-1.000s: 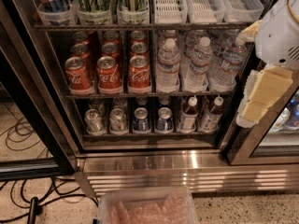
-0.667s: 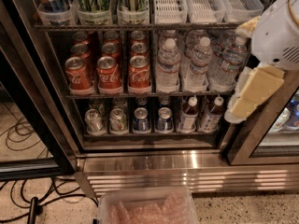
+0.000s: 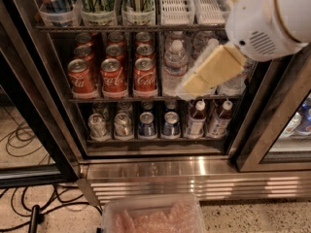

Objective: Pick green can from top shelf of fridge

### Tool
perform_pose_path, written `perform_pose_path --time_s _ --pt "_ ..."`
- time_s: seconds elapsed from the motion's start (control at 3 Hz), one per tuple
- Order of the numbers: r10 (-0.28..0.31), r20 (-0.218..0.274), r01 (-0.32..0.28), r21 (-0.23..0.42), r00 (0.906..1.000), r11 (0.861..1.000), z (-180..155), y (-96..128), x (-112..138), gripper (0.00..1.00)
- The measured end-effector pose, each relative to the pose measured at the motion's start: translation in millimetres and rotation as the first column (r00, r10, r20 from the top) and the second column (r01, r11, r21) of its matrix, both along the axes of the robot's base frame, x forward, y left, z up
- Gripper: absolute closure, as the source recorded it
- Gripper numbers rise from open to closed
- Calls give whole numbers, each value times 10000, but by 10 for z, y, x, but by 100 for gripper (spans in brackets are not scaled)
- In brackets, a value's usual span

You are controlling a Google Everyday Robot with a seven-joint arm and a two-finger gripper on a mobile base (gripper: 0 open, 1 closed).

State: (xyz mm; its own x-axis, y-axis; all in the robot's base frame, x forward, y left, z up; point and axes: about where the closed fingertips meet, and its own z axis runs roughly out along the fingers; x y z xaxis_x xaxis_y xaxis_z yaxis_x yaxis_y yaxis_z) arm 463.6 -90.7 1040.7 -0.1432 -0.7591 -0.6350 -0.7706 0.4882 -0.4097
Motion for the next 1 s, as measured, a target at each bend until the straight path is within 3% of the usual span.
perform_pose_path --time_s 0.33,0.67,1.0 --pt "-251 711 227 335 9972 9992 207 40 98 0" --pt "-307 792 268 491 9964 9984 251 96 23 0" --pt "-233 1303 103 993 9912 9950 279 376 -171 0"
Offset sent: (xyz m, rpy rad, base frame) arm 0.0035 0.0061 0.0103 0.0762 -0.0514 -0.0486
